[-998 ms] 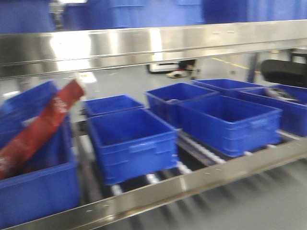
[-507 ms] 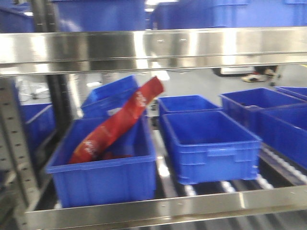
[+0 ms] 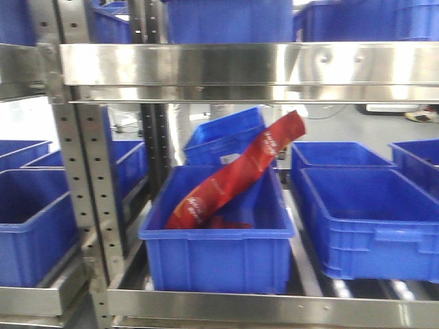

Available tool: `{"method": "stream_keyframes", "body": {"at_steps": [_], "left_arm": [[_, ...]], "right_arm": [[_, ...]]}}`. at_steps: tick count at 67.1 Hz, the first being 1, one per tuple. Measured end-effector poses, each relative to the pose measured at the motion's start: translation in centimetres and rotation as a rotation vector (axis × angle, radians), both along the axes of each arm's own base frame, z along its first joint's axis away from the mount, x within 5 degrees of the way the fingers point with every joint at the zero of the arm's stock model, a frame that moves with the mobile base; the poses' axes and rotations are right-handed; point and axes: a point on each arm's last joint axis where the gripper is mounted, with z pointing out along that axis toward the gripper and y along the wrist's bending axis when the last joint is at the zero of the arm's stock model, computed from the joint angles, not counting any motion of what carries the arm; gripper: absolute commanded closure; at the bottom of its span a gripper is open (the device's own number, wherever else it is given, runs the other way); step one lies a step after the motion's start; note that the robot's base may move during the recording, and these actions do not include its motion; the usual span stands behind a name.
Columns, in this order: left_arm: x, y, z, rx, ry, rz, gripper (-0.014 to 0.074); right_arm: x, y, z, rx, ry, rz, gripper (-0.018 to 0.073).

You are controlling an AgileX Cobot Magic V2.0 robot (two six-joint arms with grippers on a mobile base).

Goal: Move two blue bins to right shelf middle
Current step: 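Drive up to the shelf, aligning the held teal bin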

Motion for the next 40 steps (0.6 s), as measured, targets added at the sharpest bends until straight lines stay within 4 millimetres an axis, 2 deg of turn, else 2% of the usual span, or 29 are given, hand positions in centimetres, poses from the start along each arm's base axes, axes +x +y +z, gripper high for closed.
{"method": "stream_keyframes", "body": {"at_steps": [40], "left_arm": [[-0.06, 0.04, 0.04, 0.0, 0.0, 0.002, 0.0707]], "right_arm": [[0.0, 0.0, 0.0, 0.0, 0.0, 0.0, 0.0713]]}}
